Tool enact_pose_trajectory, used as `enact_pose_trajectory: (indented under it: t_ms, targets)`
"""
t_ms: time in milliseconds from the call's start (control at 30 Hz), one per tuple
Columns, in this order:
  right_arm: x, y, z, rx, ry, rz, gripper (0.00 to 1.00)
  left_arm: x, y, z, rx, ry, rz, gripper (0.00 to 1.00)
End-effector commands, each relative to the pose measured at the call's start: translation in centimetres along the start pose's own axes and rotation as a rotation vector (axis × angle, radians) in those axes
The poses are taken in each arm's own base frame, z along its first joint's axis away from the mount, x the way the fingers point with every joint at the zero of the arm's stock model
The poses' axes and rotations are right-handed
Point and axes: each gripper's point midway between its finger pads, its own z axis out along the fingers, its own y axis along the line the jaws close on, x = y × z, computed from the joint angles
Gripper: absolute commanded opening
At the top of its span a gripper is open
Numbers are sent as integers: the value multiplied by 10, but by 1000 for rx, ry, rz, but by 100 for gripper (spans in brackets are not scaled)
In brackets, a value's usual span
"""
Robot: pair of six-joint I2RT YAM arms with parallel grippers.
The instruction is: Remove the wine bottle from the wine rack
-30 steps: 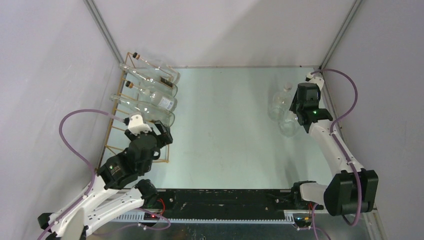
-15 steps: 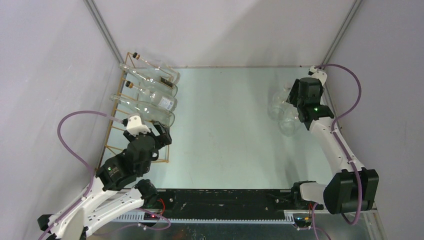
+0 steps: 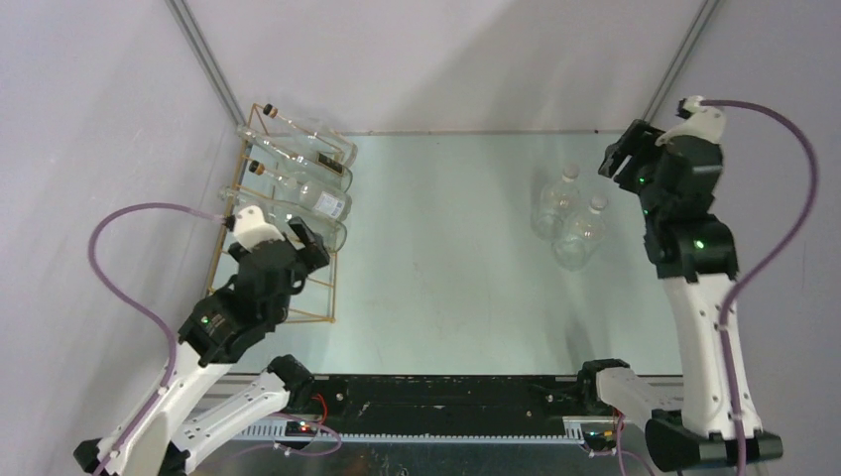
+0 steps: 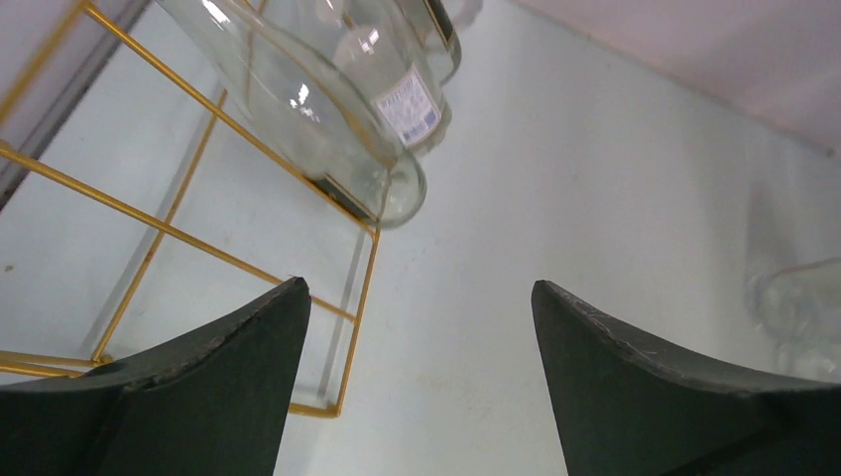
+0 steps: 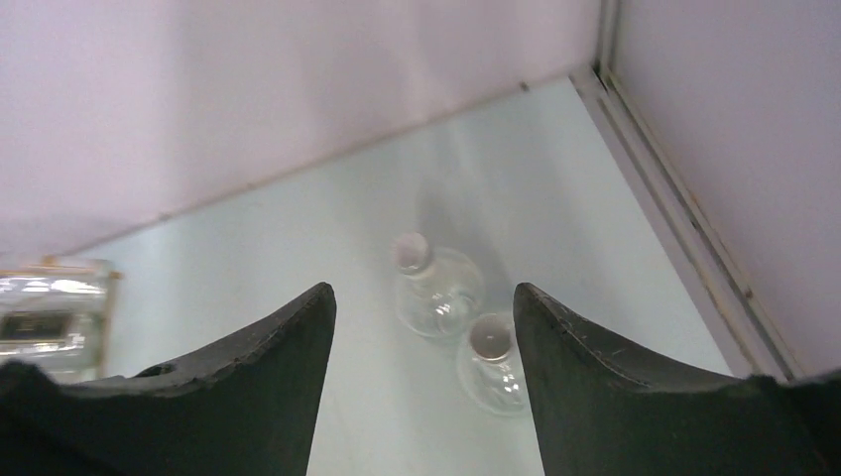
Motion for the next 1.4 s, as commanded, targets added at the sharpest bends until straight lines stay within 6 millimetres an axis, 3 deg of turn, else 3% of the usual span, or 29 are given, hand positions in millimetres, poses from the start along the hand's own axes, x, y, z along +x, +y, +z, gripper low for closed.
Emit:
enact_pose_trajectory:
  t_ms: [0, 33, 100, 167, 333, 367, 467, 667, 833, 1367]
  targets:
    - [-13, 33, -50, -172, 20, 12, 69, -38, 0, -9, 5, -39, -48, 89]
    - [-15, 41, -56, -206, 18, 3, 69, -41, 4, -5, -25, -40, -48, 89]
    - [-2, 75, -73, -322, 62, -58, 69, -49, 7, -1, -44, -43, -49, 89]
    - [13, 94, -87, -391, 105, -112, 69, -56, 11, 6, -64, -40, -52, 90]
    - [65, 126, -116, -539, 211, -167, 69, -67, 24, 28, -99, -48, -110, 90]
    - [68, 134, -125, -592, 205, -164, 69, -71, 23, 31, -94, -58, -119, 90]
    - [100, 144, -140, -684, 286, -170, 69, -76, 30, 45, -122, -63, -142, 90]
    - [137, 140, -155, -721, 364, -149, 69, -88, 38, 72, -141, -85, -208, 89]
    - [149, 128, -156, -697, 378, -135, 69, -96, 58, 91, -213, -123, -261, 88]
    - [139, 101, -151, -611, 311, -154, 69, -98, 80, 150, -329, -155, -361, 80]
